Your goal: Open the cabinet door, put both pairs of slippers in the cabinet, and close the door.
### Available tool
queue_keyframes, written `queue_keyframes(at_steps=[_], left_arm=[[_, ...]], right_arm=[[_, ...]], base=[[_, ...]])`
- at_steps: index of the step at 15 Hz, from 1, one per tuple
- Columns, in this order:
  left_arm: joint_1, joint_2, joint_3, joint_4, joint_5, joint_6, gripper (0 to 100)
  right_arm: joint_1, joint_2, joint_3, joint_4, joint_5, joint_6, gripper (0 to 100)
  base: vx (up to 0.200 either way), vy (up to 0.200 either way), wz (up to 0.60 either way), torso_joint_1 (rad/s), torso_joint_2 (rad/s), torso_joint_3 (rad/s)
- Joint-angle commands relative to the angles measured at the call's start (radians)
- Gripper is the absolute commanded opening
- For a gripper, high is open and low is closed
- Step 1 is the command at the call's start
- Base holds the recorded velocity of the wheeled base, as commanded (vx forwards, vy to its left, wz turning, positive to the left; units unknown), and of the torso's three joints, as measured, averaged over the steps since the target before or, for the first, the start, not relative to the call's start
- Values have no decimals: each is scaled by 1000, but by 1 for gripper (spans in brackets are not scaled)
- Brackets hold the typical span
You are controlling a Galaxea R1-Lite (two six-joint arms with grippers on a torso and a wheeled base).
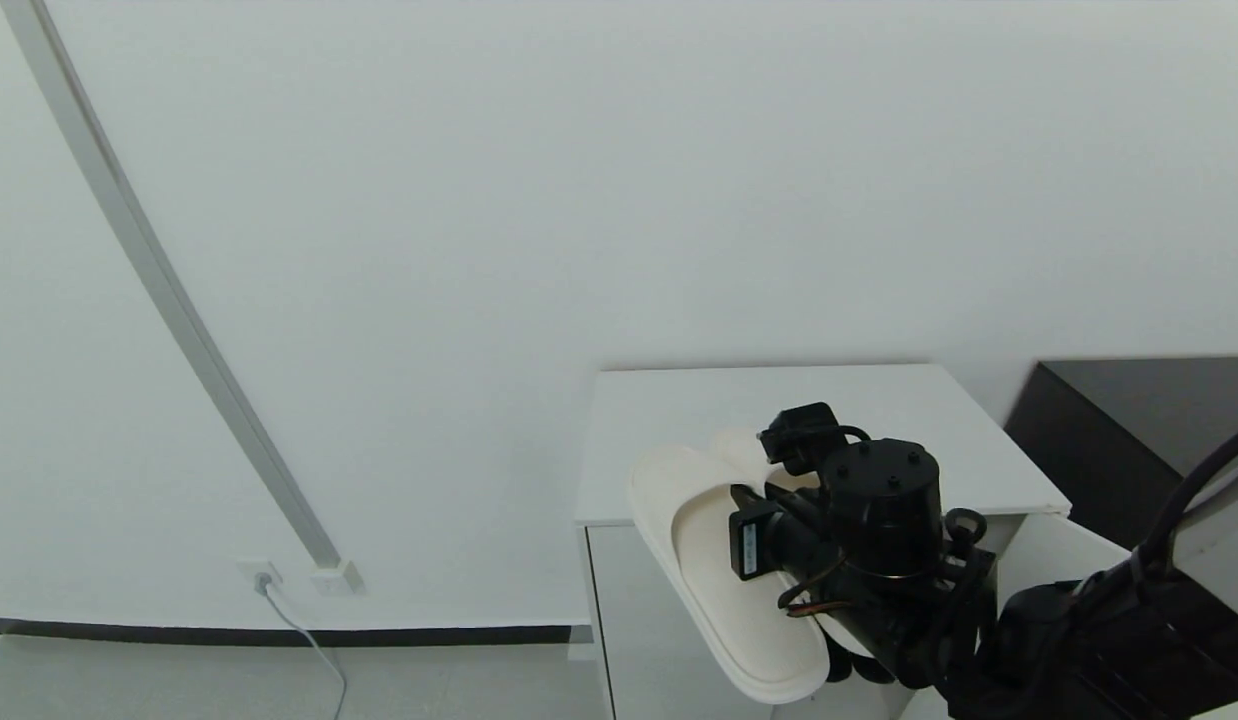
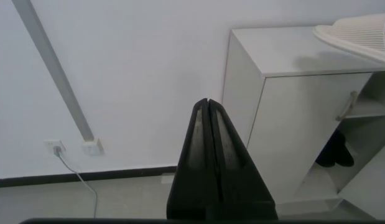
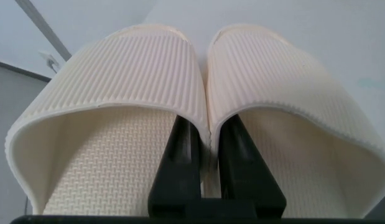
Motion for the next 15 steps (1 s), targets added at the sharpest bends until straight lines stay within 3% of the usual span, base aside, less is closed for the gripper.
queue_keyframes(at_steps=[1, 2, 15], left_arm=[[0, 1, 0, 0, 0, 0, 0], [0, 1, 0, 0, 0, 0, 0], [0, 1, 0, 0, 0, -2, 0]], right_arm=[[1, 3, 1, 0, 0, 0, 0], [2, 8, 1, 0, 0, 0, 0], [15, 25, 18, -4, 2, 2, 0]], base=[[-200, 0, 0, 7, 7, 12], [-200, 0, 0, 2, 2, -2], [0, 0, 0, 0, 0, 0]])
